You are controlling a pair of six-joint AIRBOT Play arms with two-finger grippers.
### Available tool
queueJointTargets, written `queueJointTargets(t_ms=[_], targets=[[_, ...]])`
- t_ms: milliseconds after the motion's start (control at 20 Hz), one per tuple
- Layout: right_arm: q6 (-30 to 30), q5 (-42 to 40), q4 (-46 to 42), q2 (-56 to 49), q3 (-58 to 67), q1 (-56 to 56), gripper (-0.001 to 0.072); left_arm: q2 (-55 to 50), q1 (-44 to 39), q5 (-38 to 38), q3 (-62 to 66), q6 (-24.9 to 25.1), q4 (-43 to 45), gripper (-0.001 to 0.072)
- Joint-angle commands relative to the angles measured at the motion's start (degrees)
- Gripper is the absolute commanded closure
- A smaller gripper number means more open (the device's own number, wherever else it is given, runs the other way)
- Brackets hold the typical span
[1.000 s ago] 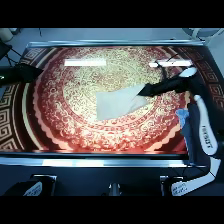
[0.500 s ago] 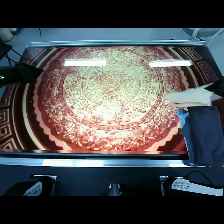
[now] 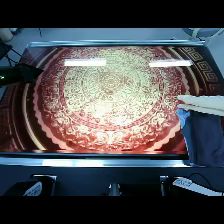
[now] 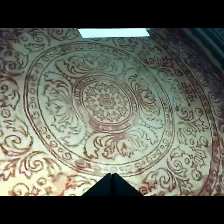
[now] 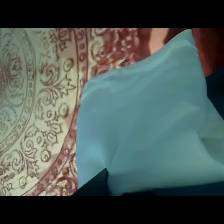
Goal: Fold the shirts.
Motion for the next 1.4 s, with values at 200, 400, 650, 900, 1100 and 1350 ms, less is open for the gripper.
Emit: queueJointTargets(t_ms=[200,400,650,900,1100,1350], targets=[[1.2,10.6,-32.6,5.8,-6.8,1.6,0.0692,0.0,0.0,0.2,0.0,0.0,0.0,0.0684],[1.4,7.5,-40.0,10.7,-22.3,1.5,0.0692,0.0,0.0,0.0,0.0,0.0,0.0,0.0685],[2.8,-1.4,-41.0,13.4,-36.8,1.5,0.0676,0.0,0.0,0.0,0.0,-0.2,-0.1,0.0685],[-2.1,-8.9,-41.6,13.5,-31.5,1.5,0.0011,0.5,0.0,-0.7,0.7,-1.1,-6.2,0.0685],[-10.5,-22.6,-38.1,13.5,-13.0,8.8,0.0014,-1.3,-2.4,3.8,9.8,-4.0,6.7,0.0686],[-6.3,-32.5,-38.6,12.0,-5.0,40.9,0.0019,-16.9,-10.3,-12.2,21.6,-20.7,45.3,0.0366]])
